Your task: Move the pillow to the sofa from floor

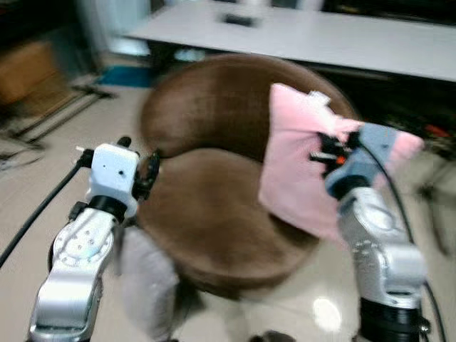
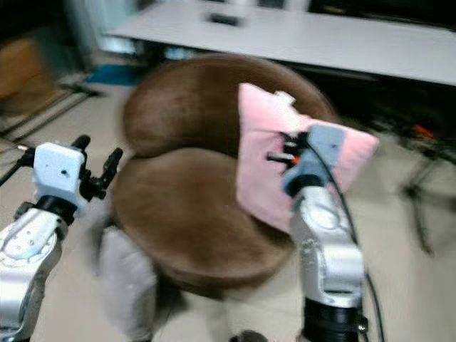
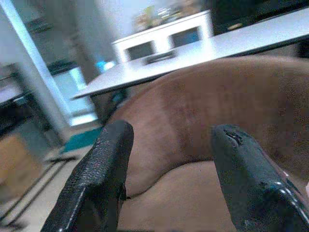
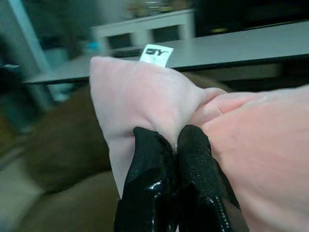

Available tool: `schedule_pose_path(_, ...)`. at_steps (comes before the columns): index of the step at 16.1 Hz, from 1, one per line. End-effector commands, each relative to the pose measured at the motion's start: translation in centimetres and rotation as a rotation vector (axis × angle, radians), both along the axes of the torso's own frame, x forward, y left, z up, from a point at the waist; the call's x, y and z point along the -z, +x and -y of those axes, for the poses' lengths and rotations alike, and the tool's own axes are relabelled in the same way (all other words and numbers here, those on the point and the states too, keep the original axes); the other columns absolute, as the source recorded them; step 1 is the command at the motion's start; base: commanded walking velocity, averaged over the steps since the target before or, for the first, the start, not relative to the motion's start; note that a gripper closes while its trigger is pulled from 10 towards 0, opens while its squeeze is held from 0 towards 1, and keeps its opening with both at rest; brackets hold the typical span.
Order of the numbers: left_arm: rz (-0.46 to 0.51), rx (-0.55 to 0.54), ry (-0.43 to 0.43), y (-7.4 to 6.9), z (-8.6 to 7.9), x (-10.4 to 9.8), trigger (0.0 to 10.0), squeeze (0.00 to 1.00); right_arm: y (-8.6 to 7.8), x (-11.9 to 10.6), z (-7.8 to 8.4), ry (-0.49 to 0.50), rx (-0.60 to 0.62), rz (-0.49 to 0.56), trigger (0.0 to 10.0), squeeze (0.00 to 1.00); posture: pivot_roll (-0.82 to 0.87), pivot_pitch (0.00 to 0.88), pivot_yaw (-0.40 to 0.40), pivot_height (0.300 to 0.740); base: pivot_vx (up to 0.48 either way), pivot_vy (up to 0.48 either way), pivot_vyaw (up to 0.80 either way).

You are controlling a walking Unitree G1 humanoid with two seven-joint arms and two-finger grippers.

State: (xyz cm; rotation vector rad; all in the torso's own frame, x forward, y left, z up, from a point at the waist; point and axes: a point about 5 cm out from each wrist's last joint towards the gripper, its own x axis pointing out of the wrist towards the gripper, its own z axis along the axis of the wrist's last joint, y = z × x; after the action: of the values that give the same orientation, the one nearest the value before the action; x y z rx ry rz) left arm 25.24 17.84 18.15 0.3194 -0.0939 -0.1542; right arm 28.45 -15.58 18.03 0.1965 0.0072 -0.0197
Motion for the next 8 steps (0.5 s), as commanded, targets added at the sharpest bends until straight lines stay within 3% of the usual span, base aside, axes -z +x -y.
schedule_pose_path(1, 0.001, -0.019, 0.005, -0.2, -0.4, 0.1, 10.0, 0.00, 0.1, -1.6, -1.7, 0.006, -0.092, 0.094, 10.0, 0.00, 0.06, 0.000, -0.020, 0.740, 0.000, 0.000, 0.00)
schedule_pose_path(5, 0.015, -0.038, -0.005, -0.5, -0.9, -0.1, 10.0, 0.00, 0.0, -3.0, -2.9, 0.009, -0.208, 0.171, 10.0, 0.00, 0.06, 0.000, -0.020, 0.740, 0.000, 0.000, 0.00)
schedule_pose_path(8, 0.023, -0.036, -0.006, -0.5, -0.9, -0.3, 10.0, 0.00, 0.2, -3.8, -3.1, 0.032, -0.213, 0.212, 10.0, 0.00, 0.06, 0.000, -0.020, 0.740, 0.000, 0.000, 0.71)
